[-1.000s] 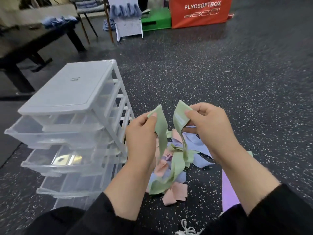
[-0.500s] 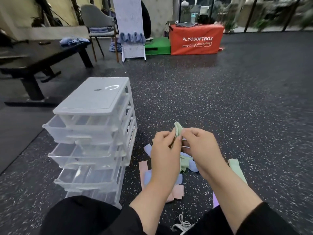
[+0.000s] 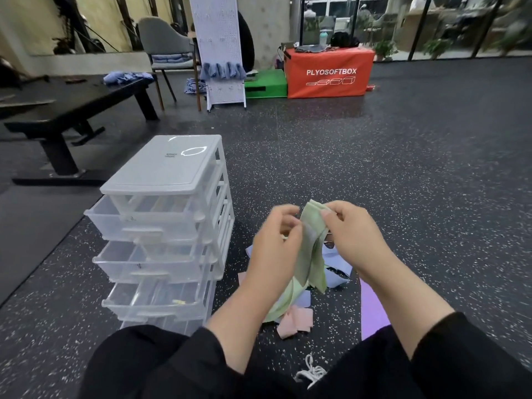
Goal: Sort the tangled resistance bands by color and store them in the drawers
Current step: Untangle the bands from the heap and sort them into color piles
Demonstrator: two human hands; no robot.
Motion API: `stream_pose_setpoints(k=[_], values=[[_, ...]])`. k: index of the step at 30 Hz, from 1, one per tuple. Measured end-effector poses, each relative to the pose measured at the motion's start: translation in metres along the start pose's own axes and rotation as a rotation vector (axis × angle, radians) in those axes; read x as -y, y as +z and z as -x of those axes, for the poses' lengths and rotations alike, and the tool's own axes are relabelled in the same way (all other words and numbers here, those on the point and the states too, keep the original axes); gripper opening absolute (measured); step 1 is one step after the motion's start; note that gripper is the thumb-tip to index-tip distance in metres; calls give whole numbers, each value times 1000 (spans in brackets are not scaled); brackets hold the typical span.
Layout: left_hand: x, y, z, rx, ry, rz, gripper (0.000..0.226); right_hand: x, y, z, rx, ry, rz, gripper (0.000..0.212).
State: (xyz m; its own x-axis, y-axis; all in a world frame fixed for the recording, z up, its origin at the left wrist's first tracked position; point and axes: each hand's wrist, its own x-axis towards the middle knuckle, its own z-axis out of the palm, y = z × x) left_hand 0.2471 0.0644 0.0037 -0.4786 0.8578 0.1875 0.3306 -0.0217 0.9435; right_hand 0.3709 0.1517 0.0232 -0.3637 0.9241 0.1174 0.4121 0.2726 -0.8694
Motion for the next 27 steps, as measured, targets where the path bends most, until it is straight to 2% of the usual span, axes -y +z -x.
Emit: stream_pose_setpoints(k=[3, 4, 6, 8, 13, 17, 22, 27], values=[[-10, -4, -18, 75, 37, -126, 51, 5, -12, -1, 59, -73, 89, 21], [-15, -4, -24, 124, 47, -163, 49, 7, -16, -2, 82, -89, 95, 21], [-25, -2, -33, 169, 84, -189, 25, 7, -23, -3, 100, -108, 109, 19], [-32, 0, -37, 152, 99, -157, 9, 7, -28, -2, 69, -131, 84, 15], [-38, 12, -35, 107, 73, 13, 10, -3, -32, 9, -3, -75, -344, 13], [-41, 27, -27, 157, 46, 111, 8, -13, -32, 13, -50, -116, -360, 14], [-47, 45, -29, 96, 2, 243, 15, -17, -38, 15, -104, -118, -419, 14], [-69, 73, -49, 93, -40, 361, 32, -48, -52, 16, -40, -50, -276, 16]])
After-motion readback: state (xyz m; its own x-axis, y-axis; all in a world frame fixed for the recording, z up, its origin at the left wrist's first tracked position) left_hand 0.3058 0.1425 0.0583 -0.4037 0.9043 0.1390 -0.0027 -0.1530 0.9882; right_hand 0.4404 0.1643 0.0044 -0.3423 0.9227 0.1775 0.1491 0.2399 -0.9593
